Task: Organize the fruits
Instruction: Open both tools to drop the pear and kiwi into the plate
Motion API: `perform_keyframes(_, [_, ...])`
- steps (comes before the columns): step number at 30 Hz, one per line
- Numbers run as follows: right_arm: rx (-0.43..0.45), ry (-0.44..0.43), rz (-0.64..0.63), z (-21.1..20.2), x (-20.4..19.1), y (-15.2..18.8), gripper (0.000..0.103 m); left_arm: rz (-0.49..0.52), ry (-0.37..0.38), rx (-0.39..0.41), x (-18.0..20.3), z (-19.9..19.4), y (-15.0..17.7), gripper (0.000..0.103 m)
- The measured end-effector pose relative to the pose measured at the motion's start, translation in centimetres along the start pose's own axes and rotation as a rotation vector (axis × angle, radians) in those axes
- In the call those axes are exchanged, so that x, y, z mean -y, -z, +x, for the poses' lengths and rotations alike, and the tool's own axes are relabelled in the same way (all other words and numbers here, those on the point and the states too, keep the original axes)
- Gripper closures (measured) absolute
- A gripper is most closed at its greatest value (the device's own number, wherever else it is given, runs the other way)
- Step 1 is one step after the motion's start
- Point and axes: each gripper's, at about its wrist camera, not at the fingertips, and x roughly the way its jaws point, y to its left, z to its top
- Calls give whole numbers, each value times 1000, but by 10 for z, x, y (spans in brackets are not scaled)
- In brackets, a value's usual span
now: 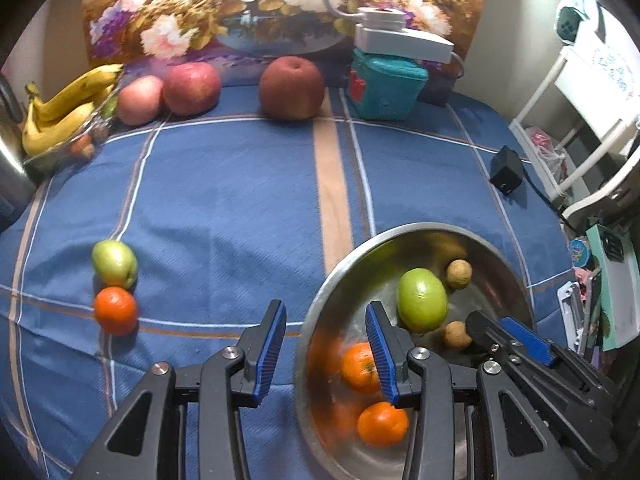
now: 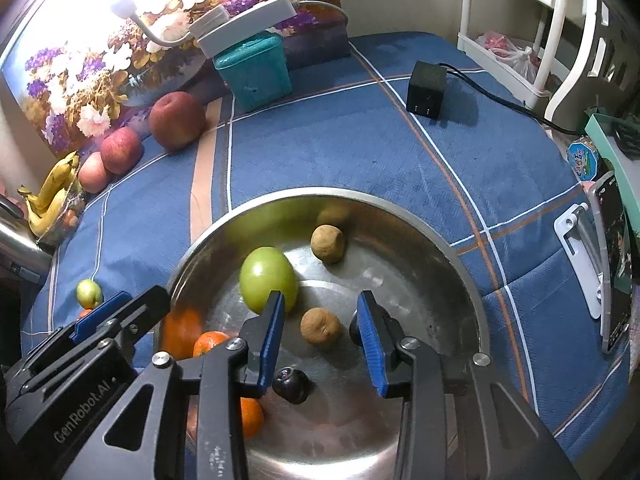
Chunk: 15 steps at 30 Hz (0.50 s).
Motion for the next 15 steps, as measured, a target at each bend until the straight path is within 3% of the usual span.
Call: perform_keyframes(15, [-21, 9, -14, 4, -2, 3, 64, -66, -102, -33, -38, -2, 22, 59])
